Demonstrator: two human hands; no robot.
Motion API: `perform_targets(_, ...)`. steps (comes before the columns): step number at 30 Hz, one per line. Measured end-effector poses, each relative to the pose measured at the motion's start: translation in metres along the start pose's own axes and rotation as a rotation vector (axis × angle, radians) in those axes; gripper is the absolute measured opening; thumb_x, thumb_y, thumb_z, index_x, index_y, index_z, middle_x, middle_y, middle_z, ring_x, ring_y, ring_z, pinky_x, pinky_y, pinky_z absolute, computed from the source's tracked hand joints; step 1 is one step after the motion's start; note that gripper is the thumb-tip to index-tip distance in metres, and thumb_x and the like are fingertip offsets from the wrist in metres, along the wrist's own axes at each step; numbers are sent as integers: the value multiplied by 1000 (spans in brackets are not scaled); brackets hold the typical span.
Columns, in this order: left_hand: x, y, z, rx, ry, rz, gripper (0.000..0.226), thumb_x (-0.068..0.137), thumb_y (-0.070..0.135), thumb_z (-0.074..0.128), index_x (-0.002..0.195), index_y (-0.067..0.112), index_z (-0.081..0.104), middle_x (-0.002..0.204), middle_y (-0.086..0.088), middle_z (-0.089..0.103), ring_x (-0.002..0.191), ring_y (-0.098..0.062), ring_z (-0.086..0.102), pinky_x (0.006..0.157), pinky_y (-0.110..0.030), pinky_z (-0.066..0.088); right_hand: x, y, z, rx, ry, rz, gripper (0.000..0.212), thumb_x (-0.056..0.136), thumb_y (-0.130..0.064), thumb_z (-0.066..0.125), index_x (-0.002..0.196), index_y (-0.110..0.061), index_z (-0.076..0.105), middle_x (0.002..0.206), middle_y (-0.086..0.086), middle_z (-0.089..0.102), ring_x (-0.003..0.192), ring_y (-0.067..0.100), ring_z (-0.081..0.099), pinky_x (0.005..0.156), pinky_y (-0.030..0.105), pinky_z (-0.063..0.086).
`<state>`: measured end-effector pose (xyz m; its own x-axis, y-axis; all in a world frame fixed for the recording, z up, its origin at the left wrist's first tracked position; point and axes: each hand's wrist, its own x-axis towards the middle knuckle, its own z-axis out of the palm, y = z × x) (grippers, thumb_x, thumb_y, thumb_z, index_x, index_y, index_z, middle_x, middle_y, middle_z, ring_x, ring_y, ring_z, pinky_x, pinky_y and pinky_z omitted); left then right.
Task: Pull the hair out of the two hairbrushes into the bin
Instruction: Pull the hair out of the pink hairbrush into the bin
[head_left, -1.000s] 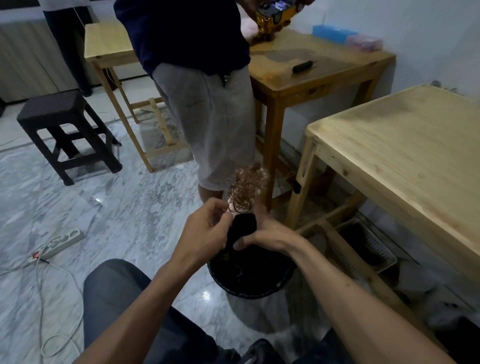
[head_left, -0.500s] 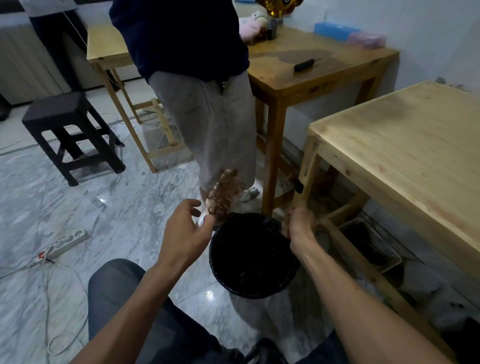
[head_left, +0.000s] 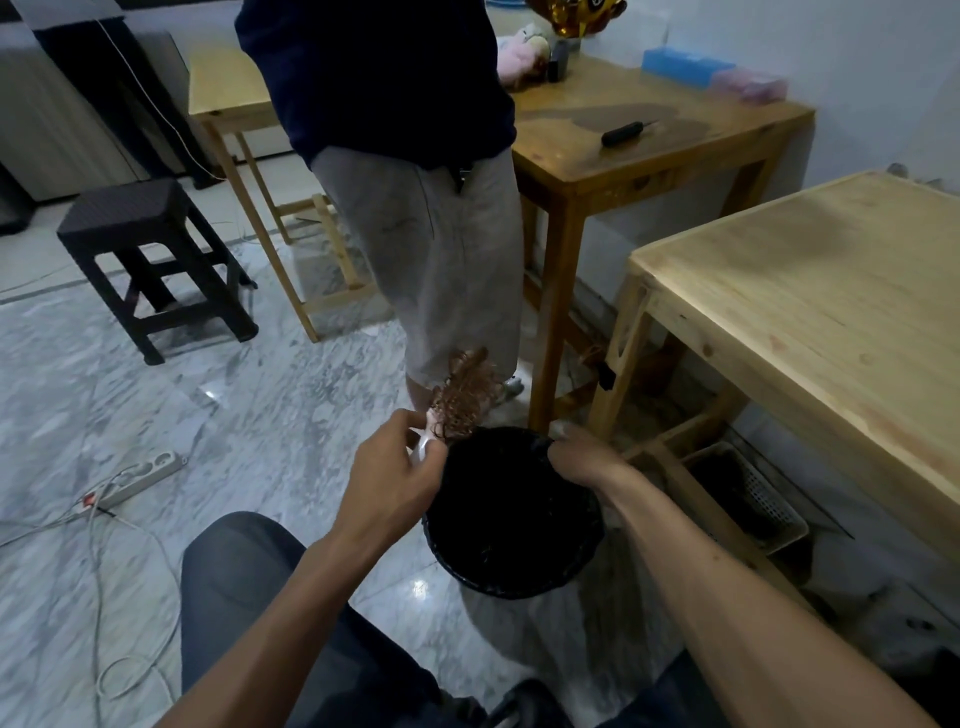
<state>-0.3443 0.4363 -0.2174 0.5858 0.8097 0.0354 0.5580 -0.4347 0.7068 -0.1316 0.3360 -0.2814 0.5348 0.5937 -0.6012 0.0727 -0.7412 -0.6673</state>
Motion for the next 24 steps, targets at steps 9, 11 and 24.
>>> perform_targets(9, -4, 3, 14, 4, -103, 40, 16, 97, 26, 56, 112, 19, 59, 83, 13, 62, 72, -4, 58, 56, -21, 39, -15, -20, 0, 659, 52, -306, 16, 92, -31, 74, 106, -23, 75, 99, 1, 81, 87, 14, 78, 82, 29, 62)
perform_targets(11, -5, 3, 15, -1, -100, 35, 13, 97, 25, 56, 109, 22, 58, 81, 17, 60, 66, -2, 56, 54, -19, 35, -13, -20, 4, 608, 140, -358, 10, 90, -19, 77, 100, -19, 77, 85, 1, 79, 71, 10, 74, 71, 22, 61)
perform_targets(24, -11, -14, 0, 4, -73, -67, 11, 97, 34, 54, 99, 25, 61, 68, -3, 67, 53, -9, 58, 51, -23, 39, 7, -3, -6, 825, 497, -35, 11, 99, -11, 65, 95, -9, 75, 88, 7, 71, 76, 16, 65, 72, 31, 60)
